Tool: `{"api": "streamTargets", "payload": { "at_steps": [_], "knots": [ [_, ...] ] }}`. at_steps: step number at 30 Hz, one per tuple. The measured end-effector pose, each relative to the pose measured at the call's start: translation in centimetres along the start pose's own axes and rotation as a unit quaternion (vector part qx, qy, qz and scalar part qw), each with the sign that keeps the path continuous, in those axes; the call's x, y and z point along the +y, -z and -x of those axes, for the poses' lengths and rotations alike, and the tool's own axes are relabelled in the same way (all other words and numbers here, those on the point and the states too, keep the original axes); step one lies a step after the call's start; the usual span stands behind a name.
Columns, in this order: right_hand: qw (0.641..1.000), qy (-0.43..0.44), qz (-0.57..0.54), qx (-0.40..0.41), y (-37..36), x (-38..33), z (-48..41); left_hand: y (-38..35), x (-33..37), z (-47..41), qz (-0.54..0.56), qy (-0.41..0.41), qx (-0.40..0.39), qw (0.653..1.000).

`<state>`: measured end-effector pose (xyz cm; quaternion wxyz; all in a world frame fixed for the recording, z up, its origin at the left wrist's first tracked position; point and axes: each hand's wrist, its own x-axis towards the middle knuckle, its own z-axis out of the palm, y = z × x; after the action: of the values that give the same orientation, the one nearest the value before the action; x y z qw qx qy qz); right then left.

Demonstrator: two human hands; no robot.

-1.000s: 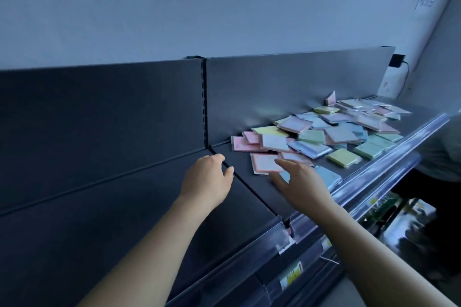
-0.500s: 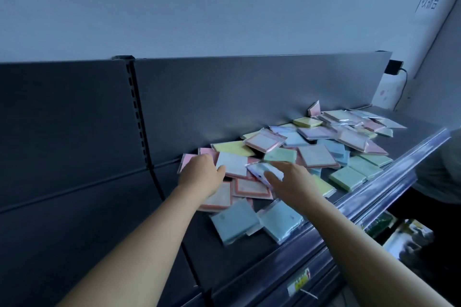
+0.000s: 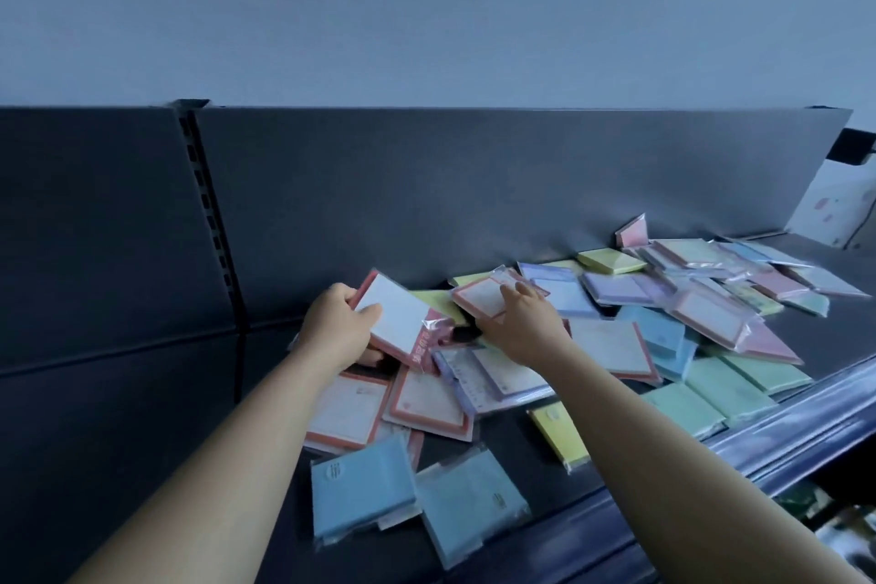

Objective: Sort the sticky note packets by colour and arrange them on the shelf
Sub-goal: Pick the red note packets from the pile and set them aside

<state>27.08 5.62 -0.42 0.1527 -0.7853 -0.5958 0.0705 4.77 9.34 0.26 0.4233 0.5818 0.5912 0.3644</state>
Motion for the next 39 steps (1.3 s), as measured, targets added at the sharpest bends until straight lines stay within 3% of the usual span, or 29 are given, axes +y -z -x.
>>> {"api": "streamTargets", "payload": {
  "at_steps": [6,9,12,17,23,30,39],
  "knots": [
    [0.999,0.014,-0.047,0.005,0.3,0.5,-1.3,-1.4,0.2,-1.2,0.097,0.025,0.023,0.995],
    [0.993,0.046,-0.108,-0.004,0.8,-0.4,0.2,-2.2,0.3,-1.2,0.111,0.031,0.023,0.993],
    [0.989,0.105,-0.094,-0.035,0.8,-1.4,2.0,-2.4,0.2,-0.7,0.14,0.023,0.01,0.99],
    [0.98,0.147,-0.117,-0.063,-0.2,-1.6,2.4,-2.2,0.0,-0.3,0.097,-0.007,0.008,0.995],
    [0.98,0.094,-0.173,-0.04,0.4,-1.7,2.3,-1.7,0.1,-0.2,0.101,-0.025,0.053,0.993],
    [0.941,0.084,-0.326,-0.038,0.1,-4.8,2.7,0.3,-0.1,1.4,0.215,-0.034,0.078,0.973],
    [0.896,0.099,-0.427,-0.074,-1.1,-12.5,5.3,9.1,-2.6,5.8,0.112,-0.036,0.129,0.985]
  ]
}}
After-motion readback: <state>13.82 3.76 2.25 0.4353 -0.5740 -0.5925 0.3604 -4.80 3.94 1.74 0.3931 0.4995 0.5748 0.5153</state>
